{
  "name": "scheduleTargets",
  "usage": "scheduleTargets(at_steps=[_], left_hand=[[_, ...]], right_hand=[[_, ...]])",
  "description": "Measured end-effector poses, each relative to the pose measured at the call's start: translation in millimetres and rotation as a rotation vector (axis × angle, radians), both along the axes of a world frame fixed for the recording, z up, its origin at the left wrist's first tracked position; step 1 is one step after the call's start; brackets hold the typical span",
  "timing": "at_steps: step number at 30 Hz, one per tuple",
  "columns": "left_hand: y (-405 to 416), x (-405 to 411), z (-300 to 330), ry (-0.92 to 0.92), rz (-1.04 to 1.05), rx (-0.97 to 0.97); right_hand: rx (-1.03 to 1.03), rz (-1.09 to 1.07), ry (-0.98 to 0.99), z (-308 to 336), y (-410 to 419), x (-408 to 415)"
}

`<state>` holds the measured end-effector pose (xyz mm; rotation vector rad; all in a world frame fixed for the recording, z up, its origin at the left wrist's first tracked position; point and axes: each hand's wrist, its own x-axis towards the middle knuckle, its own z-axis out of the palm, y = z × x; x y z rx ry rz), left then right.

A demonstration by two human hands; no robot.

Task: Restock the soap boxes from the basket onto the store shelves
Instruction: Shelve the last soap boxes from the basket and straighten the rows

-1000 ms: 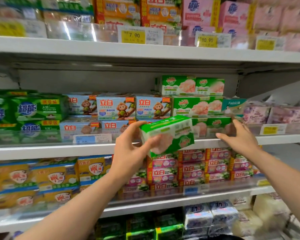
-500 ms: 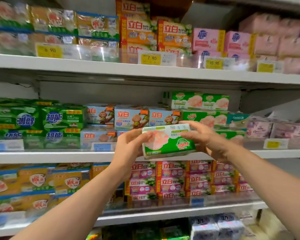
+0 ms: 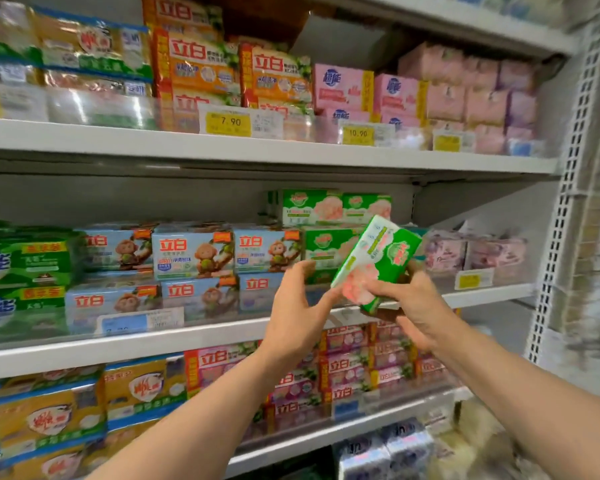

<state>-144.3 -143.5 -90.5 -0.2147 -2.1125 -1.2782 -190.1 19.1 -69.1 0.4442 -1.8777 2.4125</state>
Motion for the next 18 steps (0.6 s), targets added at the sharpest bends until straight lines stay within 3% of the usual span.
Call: scheduleTargets(at_steps=[3, 5, 8, 13, 15, 18], left_hand=[[-11.5, -18.6, -15.5, 0.175, 0.156, -0.53], [-19.8, -30.9, -32.1, 0.197, 0.218, -0.777], [-25.7, -38.6, -48.6, 0.099, 0.294, -0.996], [-28.9, -42.5, -59.9, 0.116, 0.384, -1.167], [-29.1, -44.0, -63.2, 0.131, 0.392, -1.185], [-27.1, -44.7, -65.8, 0.118, 0.403, -1.157]], right_hand=[[0.1, -0.203, 0.128, 17.8, 41.1, -25.5], [0.212, -0.342, 0.244, 36.1, 60.0, -42.8], [0.504, -0.483, 0.389, 66.4, 79.0, -74.4], [1.046, -0.438, 0.441, 83.9, 80.3, -126.2], [0.982, -0.472, 0.409, 72.7, 71.9, -141.0], [0.657, -0.458, 0.32, 51.5, 56.8, -149.3]])
